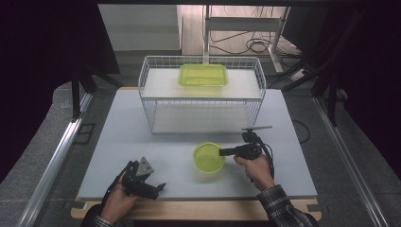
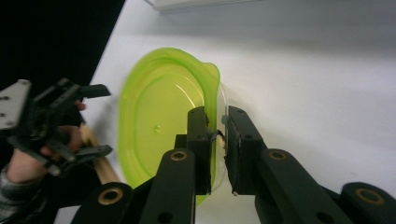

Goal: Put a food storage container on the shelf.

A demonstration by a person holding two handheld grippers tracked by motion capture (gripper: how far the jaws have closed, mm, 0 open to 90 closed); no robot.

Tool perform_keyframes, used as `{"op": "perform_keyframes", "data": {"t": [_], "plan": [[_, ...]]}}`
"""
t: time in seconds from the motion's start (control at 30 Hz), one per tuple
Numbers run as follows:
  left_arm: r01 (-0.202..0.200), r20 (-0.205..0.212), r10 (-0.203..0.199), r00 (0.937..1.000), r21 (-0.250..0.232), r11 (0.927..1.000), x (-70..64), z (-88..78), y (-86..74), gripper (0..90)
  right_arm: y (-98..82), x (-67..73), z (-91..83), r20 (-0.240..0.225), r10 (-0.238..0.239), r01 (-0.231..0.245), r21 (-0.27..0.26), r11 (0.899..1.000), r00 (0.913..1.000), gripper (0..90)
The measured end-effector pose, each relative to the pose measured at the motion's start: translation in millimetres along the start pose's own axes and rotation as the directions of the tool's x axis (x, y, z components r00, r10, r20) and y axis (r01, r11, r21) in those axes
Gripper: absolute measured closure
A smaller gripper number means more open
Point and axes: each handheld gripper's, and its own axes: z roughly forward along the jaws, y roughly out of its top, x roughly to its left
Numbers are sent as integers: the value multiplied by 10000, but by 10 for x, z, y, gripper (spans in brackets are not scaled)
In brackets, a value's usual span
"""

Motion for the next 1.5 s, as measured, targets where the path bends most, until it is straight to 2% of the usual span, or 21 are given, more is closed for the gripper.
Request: {"op": "perform_keyframes", "data": {"t": [0.17,0.23,0.57,1.0,1.17,1.5], "plan": [[35,-5,-35,10000,-21,10000,3,-1,-1,26,31,33,-12,37,-138,139,-56,9999,9999,812],[41,-9,-41,10000,-37,10000,3,-2,-1,26,64,35,-61,-223,-37,32,-231,9997,9997,812],[89,-15,-89,10000,-75,9999,9,-9,-1,25,220,155,-247,-736,-128,70,-788,9969,9972,811],[105,-37,-106,9999,-143,9998,12,-20,0,25,534,486,-518,-1094,-764,598,-1472,9873,9911,811],[84,-45,-85,10000,-155,9998,14,-19,1,25,683,615,-646,-1269,-881,651,-1751,9824,9880,811],[76,-28,-76,10000,-154,9999,14,-18,1,25,926,813,-850,-1319,-1121,813,-2191,9723,9849,811]]}}
